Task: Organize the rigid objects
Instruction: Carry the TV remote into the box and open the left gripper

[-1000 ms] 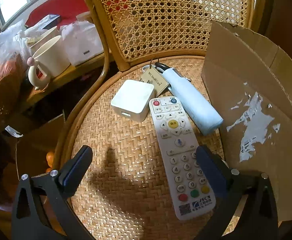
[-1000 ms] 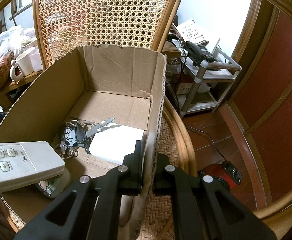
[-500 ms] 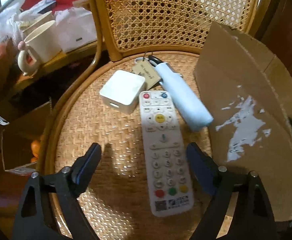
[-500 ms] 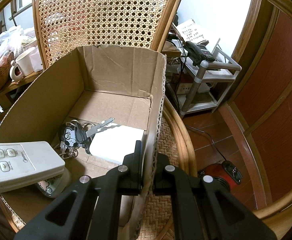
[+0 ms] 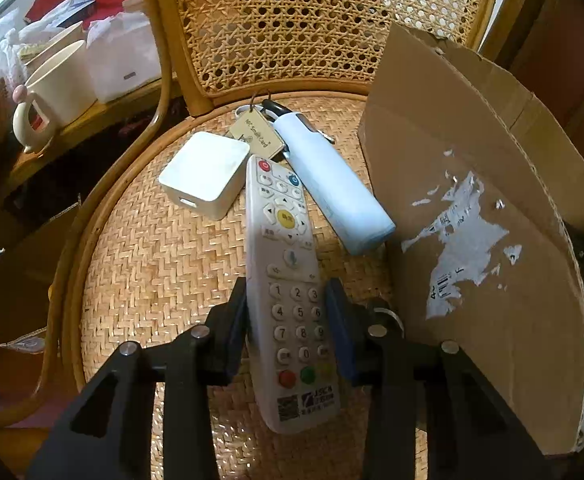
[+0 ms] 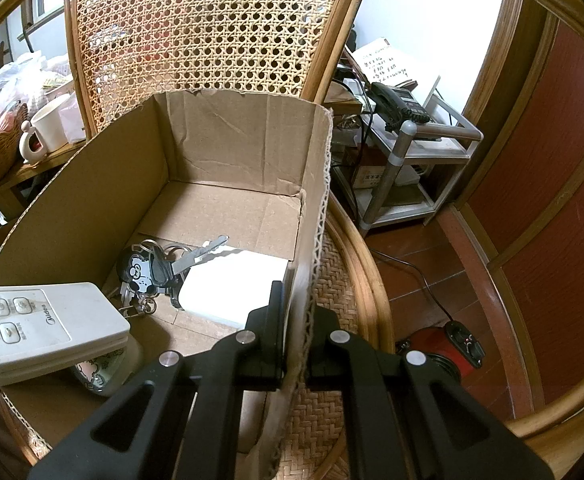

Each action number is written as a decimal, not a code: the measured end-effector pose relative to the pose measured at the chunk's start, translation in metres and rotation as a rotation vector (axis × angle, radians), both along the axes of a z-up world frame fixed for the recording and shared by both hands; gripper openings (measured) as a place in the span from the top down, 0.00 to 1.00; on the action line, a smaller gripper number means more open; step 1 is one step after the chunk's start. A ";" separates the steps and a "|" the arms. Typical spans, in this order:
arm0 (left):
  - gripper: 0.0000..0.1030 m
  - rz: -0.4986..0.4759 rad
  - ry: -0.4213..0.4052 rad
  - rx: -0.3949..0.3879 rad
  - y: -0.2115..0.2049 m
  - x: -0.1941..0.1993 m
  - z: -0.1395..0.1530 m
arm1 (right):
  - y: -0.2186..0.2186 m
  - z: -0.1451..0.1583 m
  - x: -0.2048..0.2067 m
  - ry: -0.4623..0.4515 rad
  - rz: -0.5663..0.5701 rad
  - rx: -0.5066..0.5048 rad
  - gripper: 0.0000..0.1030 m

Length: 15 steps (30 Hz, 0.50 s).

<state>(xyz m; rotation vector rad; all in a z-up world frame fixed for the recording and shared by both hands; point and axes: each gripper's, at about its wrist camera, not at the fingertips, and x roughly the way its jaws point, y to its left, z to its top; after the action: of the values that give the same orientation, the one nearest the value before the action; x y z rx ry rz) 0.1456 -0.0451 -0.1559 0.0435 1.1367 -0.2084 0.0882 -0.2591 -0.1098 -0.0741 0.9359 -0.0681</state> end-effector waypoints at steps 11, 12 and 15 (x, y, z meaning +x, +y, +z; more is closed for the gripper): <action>0.66 0.033 -0.077 -0.058 0.011 -0.015 0.034 | 0.000 0.000 0.000 0.000 -0.001 0.000 0.92; 0.66 0.033 -0.089 -0.064 0.011 -0.018 0.039 | 0.000 0.000 0.000 0.000 0.000 0.000 0.92; 0.66 0.031 -0.137 -0.069 0.010 -0.025 0.057 | 0.000 0.000 0.000 0.000 -0.001 0.000 0.92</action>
<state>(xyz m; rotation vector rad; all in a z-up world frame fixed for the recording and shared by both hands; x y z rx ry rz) 0.1206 -0.0350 -0.0990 -0.0203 0.9929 -0.2137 0.0884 -0.2592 -0.1097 -0.0741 0.9360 -0.0688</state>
